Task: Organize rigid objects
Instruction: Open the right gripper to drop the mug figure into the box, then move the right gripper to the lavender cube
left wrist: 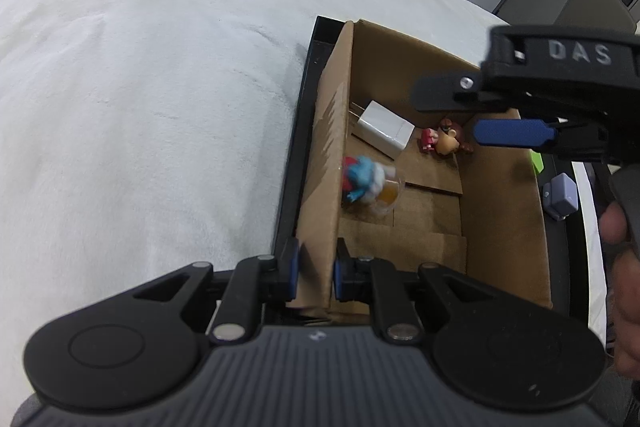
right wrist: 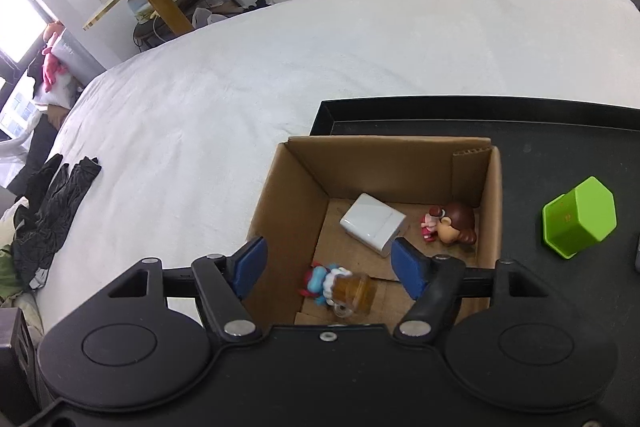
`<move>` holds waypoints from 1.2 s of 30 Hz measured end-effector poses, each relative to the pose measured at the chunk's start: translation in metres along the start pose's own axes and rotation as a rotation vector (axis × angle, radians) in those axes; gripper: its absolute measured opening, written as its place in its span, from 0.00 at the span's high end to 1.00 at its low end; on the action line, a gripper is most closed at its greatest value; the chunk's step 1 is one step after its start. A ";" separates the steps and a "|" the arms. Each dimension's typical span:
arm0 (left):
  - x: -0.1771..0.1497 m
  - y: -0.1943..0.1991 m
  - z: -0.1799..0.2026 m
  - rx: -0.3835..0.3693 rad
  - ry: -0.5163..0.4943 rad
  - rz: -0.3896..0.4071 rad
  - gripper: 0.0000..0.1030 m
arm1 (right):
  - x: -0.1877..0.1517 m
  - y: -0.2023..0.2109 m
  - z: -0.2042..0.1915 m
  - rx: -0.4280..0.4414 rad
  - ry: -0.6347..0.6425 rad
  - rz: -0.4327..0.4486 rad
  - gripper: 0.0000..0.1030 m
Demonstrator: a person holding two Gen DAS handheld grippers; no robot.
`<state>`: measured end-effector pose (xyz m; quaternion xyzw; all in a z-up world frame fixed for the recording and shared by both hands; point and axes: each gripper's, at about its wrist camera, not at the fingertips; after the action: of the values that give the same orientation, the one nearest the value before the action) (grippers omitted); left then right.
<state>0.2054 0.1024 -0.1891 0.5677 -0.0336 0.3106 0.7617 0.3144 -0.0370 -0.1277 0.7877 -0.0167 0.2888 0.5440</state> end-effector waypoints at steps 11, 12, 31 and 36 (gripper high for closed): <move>-0.001 0.001 0.001 0.002 -0.013 -0.001 0.85 | -0.005 0.026 0.023 -0.014 -0.003 0.018 0.34; -0.001 0.001 0.002 0.004 -0.014 -0.002 0.85 | -0.006 0.029 0.025 -0.011 -0.001 0.019 0.34; -0.002 0.001 0.005 0.019 -0.017 0.001 0.85 | -0.033 0.055 0.083 -0.082 -0.026 0.041 0.28; -0.001 0.001 0.009 0.033 -0.021 0.000 0.86 | -0.039 0.060 0.104 -0.102 -0.055 0.051 0.27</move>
<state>0.2066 0.0942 -0.1862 0.5835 -0.0365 0.3054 0.7517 0.3068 -0.1626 -0.1208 0.7658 -0.0661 0.2796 0.5754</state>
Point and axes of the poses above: each gripper's, at about its wrist camera, not at the fingertips, and y roughly against the way its jaws point, z to its right, x to its top, and after that the axes turned 8 degrees about -x, right-handed
